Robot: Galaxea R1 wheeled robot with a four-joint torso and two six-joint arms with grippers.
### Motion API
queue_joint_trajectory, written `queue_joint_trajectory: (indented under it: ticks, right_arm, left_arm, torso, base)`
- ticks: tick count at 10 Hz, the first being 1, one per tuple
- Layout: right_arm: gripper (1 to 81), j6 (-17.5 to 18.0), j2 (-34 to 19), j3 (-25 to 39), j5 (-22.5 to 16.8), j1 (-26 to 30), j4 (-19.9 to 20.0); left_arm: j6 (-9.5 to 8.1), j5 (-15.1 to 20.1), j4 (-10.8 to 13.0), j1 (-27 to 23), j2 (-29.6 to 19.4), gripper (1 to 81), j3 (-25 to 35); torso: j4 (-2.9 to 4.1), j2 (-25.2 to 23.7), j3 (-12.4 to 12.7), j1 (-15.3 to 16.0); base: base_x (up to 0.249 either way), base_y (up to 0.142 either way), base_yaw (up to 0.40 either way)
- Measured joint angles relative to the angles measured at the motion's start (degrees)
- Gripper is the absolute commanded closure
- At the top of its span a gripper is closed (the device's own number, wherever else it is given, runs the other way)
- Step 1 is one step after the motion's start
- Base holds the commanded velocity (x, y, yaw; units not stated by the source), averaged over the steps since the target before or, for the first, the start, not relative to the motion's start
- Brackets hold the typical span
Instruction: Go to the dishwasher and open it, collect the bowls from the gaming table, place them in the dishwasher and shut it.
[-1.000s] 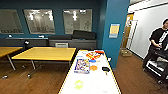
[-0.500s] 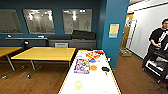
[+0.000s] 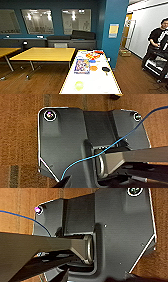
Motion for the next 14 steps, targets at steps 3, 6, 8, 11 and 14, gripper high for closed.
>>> queue_joint_trajectory:
  ticks: [3, 6, 8, 11, 14]
  right_arm:
    - [1.0, 0.0, 0.94, 0.16, 0.13, 0.13, 0.0]
    - [1.0, 0.0, 0.96, 0.16, 0.06, 0.02, 0.0]
    - [1.0, 0.0, 0.63, 0.18, 0.02, 0.0, 0.0]
    - [1.0, 0.0, 0.78, 0.18, 0.06, 0.0, 0.0]
    - [1.0, 0.0, 1.29, 0.09, 0.05, 0.0, 0.0]
  left_arm:
    - [-0.13, -0.04, -0.02, 0.0, -0.49, 1.0, -0.39]
    - [-0.16, -0.13, -0.05, -0.07, -0.71, 1.0, -0.24]
    - [-0.16, -0.06, -0.05, 0.0, -0.2, 1.0, -0.24]
    - [-0.16, -0.06, -0.06, 0.0, -0.22, 1.0, -0.24]
    - [-0.16, -0.09, -0.11, -0.02, -0.8, 1.0, -0.33]
  torso:
    - [0.0, 0.0, 0.0, 0.0]
    - [0.0, 0.0, 0.0, 0.0]
    - [0.0, 0.0, 0.0, 0.0]
    - [0.0, 0.0, 0.0, 0.0]
    - [0.0, 0.0, 0.0, 0.0]
  base:
    - [0.0, 0.086, 0.0]
    - [0.0, 0.081, 0.0]
    - [0.0, 0.081, 0.0]
    - [0.0, 0.081, 0.0]
    - [0.0, 0.024, 0.0]
